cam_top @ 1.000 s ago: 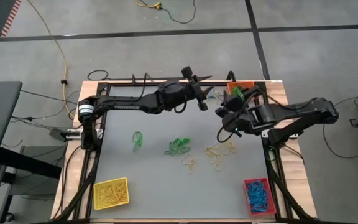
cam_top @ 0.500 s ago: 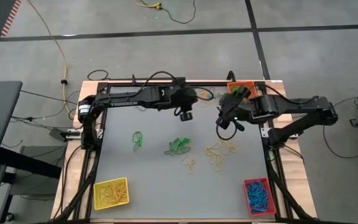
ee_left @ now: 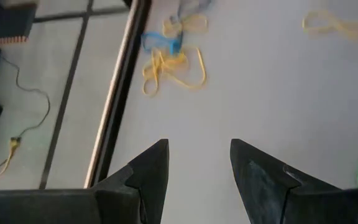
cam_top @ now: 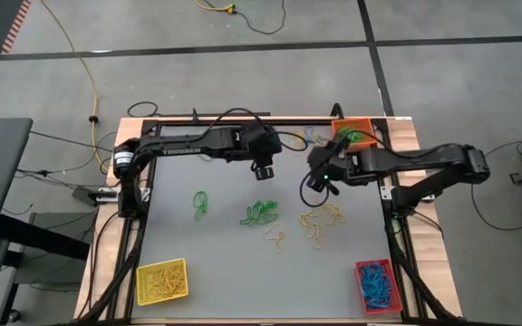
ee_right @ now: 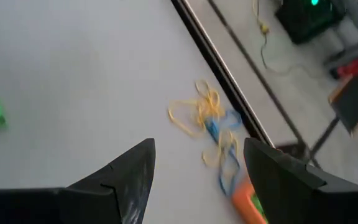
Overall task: Sort rubber bands into baskets
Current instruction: Put the blue rubber band into the red bin
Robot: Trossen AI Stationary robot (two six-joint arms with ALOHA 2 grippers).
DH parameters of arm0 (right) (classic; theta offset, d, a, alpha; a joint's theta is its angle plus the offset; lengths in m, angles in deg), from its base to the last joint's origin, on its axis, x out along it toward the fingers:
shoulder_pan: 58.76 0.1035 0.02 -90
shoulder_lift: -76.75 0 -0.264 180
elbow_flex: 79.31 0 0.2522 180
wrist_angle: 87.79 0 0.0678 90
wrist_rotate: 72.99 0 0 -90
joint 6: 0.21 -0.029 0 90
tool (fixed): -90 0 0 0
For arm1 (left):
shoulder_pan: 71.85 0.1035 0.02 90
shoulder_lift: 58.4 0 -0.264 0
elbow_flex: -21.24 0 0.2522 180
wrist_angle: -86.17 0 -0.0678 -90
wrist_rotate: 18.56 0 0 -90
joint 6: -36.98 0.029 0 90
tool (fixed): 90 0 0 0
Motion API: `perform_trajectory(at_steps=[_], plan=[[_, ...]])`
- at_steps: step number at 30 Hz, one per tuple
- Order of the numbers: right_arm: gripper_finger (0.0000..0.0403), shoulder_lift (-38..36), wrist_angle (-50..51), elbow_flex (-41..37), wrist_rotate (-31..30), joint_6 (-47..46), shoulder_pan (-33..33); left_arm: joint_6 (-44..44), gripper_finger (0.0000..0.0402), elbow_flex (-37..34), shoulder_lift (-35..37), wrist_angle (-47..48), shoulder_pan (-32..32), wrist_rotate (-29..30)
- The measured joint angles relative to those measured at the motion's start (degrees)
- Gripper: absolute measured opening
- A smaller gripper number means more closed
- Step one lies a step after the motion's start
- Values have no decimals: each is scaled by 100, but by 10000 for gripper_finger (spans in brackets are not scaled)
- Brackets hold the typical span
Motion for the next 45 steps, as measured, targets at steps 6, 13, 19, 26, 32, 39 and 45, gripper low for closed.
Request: perform_trajectory(at_steps=[6, 13, 19, 26, 32, 39, 45], plan=[[276, -1, -1901, -481, -9, 962, -316, 414, 163, -653, -19, -1697, 147, -168], [276, 2, -4425, -878, -15, 2177, -777, 772, 163, -1084, -12, -3834, 532, -371], [276, 2, -5956, -889, 89, 3052, -1293, 716, 163, -1092, -10, -5052, 972, -874], [276, 2, -7493, -889, 139, 4226, -1509, 872, 163, -1092, -10, -6144, 1349, -917], [276, -110, -8030, -679, -155, 5535, -1502, 1304, 163, -1092, -10, -6419, 1598, -340], [276, -165, -6721, 152, -853, 5963, -1412, 1553, 163, -1092, -8, -6114, 2021, -130], [276, -162, -4638, 1226, -1273, 5661, -1257, 1454, 163, -1092, -8, -4833, 2572, -125]])
